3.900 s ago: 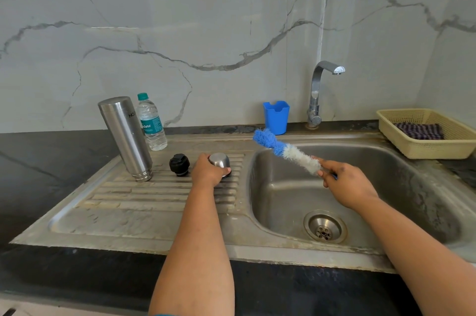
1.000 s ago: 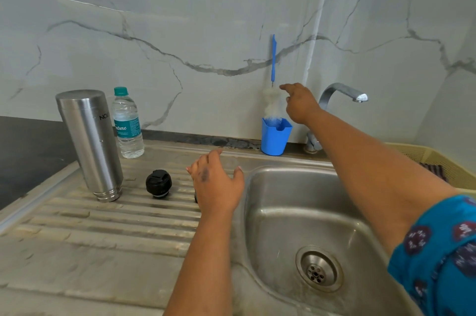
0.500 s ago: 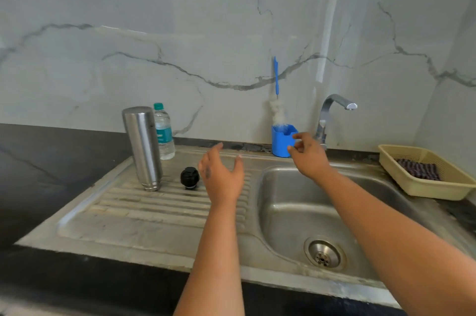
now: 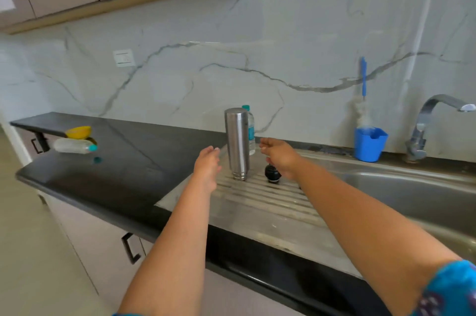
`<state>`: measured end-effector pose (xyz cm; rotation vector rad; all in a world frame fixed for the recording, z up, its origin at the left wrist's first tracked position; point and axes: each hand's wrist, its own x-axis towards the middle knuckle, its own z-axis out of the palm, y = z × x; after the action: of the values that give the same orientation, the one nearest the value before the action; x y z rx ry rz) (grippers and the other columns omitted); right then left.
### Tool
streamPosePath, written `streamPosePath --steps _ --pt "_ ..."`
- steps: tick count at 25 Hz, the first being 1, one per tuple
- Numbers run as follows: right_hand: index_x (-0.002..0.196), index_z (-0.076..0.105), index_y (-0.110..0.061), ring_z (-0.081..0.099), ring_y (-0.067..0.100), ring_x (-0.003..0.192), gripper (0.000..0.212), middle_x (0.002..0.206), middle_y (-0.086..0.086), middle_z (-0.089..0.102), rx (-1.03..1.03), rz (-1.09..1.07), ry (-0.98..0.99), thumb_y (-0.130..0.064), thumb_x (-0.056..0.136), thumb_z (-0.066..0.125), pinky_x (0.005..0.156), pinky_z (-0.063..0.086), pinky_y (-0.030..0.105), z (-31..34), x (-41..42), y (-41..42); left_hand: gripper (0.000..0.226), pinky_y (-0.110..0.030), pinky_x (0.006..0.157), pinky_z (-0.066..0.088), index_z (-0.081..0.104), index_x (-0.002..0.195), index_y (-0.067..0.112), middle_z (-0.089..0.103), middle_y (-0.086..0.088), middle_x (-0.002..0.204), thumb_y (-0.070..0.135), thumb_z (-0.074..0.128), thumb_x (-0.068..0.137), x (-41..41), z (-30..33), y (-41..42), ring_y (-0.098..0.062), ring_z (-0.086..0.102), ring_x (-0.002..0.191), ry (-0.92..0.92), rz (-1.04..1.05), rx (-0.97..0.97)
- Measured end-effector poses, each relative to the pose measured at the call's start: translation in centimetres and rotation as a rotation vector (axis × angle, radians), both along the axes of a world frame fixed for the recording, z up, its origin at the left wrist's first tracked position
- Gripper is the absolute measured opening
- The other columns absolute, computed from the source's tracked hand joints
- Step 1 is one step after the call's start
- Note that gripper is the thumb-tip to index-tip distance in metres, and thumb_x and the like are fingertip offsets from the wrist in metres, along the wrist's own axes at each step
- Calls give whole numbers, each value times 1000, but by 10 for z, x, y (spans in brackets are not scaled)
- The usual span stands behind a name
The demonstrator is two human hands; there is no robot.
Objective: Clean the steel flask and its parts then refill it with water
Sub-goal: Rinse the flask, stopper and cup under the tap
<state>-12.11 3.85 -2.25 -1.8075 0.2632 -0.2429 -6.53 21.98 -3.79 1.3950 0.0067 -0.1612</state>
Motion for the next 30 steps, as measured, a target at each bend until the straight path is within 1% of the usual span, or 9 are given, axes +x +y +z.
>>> streamPosePath --steps 4,7,11,13,16,19,23,27,30 --pt "141 42 -9 46 18 120 40 129 4 51 34 -3 18 -13 101 41 112 34 38 14 29 16 48 -38 110 39 36 150 23 37 1 155 35 45 104 13 15 -9 -20 39 139 -18 -121 42" --pt "141 42 -12 45 17 117 39 131 5 49 84 -11 9 -18 103 38 109 36 36 18 47 18 51 -43 107 42 35 151 23 39 -3 154 45 39 105 15 31 -18 -26 40 138 1 -184 29" --pt "142 41 -13 48 21 117 47 134 5 50 108 46 18 1 97 34 94 40 31 11 50 28 50 -51 108 43 41 146 22 46 -4 147 49 36 104 10 33 -20 -34 47 130 31 -202 32" --pt "147 35 -13 46 19 122 52 140 3 47 142 58 -4 3 97 33 101 37 32 9 45 31 46 -48 106 45 44 142 24 54 1 131 50 33 105 1 34 -20 -31 52 121 20 -207 30" --pt "147 36 -16 52 22 120 49 135 6 53 246 89 -25 -3 100 34 101 44 35 13 32 36 36 -44 99 50 50 121 26 57 7 96 52 32 104 -24 42 -17 -28 60 103 -2 -169 -33" --pt "141 43 -16 54 17 111 38 122 0 57 374 116 -117 -14 105 33 99 45 33 21 -15 40 49 -43 100 51 50 135 23 58 4 109 55 33 102 -55 41 -11 -30 61 109 -50 -127 -83" --pt "130 57 -16 55 22 117 36 125 -3 60 567 139 -239 -29 105 35 96 49 34 16 -96 29 55 -39 97 51 39 149 25 48 -2 139 53 35 102 -111 36 -11 -35 56 121 -119 -190 -164" --pt "121 63 -16 57 25 115 33 124 1 63 630 22 -315 -34 102 42 92 52 36 8 -174 -8 33 -31 87 52 52 128 30 56 2 131 47 42 102 -176 36 -46 -30 56 120 -163 -308 -226" --pt "117 66 -14 65 23 103 37 117 2 66 603 -103 -347 -39 99 45 84 56 34 10 -231 -50 35 -38 97 51 57 122 23 61 5 124 48 45 100 -217 29 -92 -23 58 118 -182 -453 -240"
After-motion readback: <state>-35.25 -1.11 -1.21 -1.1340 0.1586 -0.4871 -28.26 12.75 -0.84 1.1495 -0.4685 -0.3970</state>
